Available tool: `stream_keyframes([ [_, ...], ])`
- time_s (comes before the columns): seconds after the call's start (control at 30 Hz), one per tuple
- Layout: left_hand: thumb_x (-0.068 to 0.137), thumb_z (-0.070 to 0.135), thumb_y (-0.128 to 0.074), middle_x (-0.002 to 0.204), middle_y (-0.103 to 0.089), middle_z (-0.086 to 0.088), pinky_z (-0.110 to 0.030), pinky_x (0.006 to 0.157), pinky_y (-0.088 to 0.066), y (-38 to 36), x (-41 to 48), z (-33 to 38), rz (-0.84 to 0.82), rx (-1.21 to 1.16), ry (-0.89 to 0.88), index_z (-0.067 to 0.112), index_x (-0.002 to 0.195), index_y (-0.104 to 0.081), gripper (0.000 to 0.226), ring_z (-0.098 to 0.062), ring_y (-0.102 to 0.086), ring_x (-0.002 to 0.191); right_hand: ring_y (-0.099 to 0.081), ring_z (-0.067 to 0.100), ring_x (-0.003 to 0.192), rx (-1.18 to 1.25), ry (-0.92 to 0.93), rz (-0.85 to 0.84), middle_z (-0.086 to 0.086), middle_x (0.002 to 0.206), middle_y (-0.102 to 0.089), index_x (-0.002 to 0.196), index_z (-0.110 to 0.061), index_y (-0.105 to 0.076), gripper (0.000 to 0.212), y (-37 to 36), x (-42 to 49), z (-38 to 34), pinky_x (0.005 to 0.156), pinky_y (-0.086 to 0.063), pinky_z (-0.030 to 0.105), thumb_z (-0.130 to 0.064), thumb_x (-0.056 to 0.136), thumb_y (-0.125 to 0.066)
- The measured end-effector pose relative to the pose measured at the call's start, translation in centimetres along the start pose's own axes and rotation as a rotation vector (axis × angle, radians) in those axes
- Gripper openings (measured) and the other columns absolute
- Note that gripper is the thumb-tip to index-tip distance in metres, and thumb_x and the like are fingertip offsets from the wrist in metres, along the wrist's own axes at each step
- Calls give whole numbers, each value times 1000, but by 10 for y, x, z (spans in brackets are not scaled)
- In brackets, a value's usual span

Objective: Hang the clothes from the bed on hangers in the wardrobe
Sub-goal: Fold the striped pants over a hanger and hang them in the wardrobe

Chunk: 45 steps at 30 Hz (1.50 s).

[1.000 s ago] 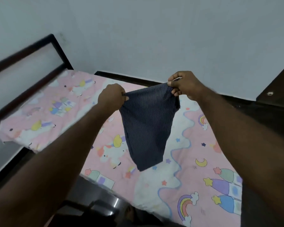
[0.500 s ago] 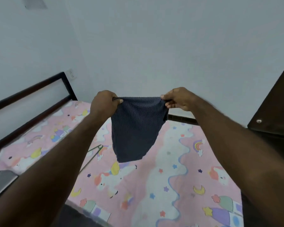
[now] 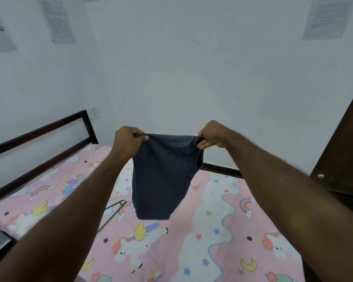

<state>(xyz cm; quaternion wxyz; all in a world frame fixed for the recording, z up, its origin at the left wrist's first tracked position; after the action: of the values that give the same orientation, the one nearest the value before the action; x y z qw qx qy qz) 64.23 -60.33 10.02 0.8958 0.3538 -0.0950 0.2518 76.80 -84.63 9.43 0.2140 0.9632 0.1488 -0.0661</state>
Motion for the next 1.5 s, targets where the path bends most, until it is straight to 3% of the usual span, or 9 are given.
stream_keyframes([
  [0.27, 84, -11, -64, 83, -67, -14, -22, 55, -57, -3, -24, -22, 36, -716, 470, 4, 86, -67, 16, -20, -67, 68, -67, 21, 67, 197, -8, -70, 15, 82, -68, 81, 3, -62, 8, -10, -7, 20, 62, -61, 27, 8, 87, -65],
  [0.37, 85, -12, -63, 79, -66, -12, -20, 50, -54, -10, -33, -21, 66, -763, 529, 3, 87, -67, 16, -13, -66, 56, -68, 18, 64, 75, -94, -96, 16, 86, -69, 86, 6, -67, 6, -14, -5, 25, 59, -61, 26, 2, 85, -71],
  [0.47, 84, -11, -64, 81, -68, -12, -21, 52, -54, -18, -40, -21, 97, -755, 533, 1, 91, -69, 16, -18, -68, 65, -70, 20, 67, -60, -172, -159, 16, 97, -62, 106, 5, -60, 32, -20, -4, 30, 61, -61, 29, -16, 87, -74],
  [0.63, 80, -8, -69, 88, -71, -15, -38, 82, -58, -31, -47, -30, 103, -669, 502, 8, 85, -73, 17, -32, -70, 91, -72, 25, 88, -231, -331, -218, 17, 90, -62, 126, 10, -47, 63, -34, 4, 53, 88, -58, 40, -34, 89, -71],
  [0.8, 79, -4, -71, 93, -72, -13, -41, 92, -54, -37, -57, -37, 125, -573, 513, 11, 85, -74, 17, -31, -68, 99, -69, 19, 52, -196, -316, -251, 20, 89, -63, 121, 10, -52, 31, -45, 4, 68, 62, -59, 33, -7, 97, -58],
  [0.97, 81, -6, -69, 88, -70, -5, -23, 66, -50, -35, -63, -44, 184, -613, 536, 6, 91, -72, 16, -21, -64, 84, -70, 25, 57, 158, -148, -83, 20, 101, -62, 91, -1, -56, 9, -42, 14, 75, 56, -61, 34, -8, 98, -57],
  [1.13, 83, -4, -69, 94, -70, -7, -24, 75, -54, -45, -76, -40, 272, -682, 597, 2, 102, -71, 21, -22, -67, 91, -67, 19, 51, 254, -59, 31, 18, 88, -59, 103, -5, -52, 13, -38, 12, 73, 45, -55, 25, -17, 102, -50],
  [1.3, 86, 1, -69, 106, -69, -6, -18, 77, -53, -61, -95, -30, 169, -500, 490, 0, 118, -66, 33, -18, -65, 96, -55, 12, 34, 300, -81, 141, 17, 79, -58, 107, -5, -50, 17, -26, 11, 75, 37, -45, 19, -20, 104, -44],
  [1.5, 93, 19, -64, 83, -62, -1, -20, 61, -40, -84, -113, -28, -81, 242, 124, 6, 97, -76, 18, -11, -55, 70, -45, 11, 34, 149, 28, 328, 9, 68, -53, 108, -15, -46, 12, -2, 10, 100, 38, -39, 20, -20, 99, -51],
])
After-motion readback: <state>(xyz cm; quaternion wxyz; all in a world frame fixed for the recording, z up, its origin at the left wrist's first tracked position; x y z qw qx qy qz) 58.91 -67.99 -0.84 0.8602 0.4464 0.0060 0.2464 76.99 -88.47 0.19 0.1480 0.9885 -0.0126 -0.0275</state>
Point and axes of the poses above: each hand's wrist, its own x-axis towards the middle knuckle, its own y-axis out of the back of the hand, z = x × y, the point moved 1 cm from there along x, towards the middle knuckle
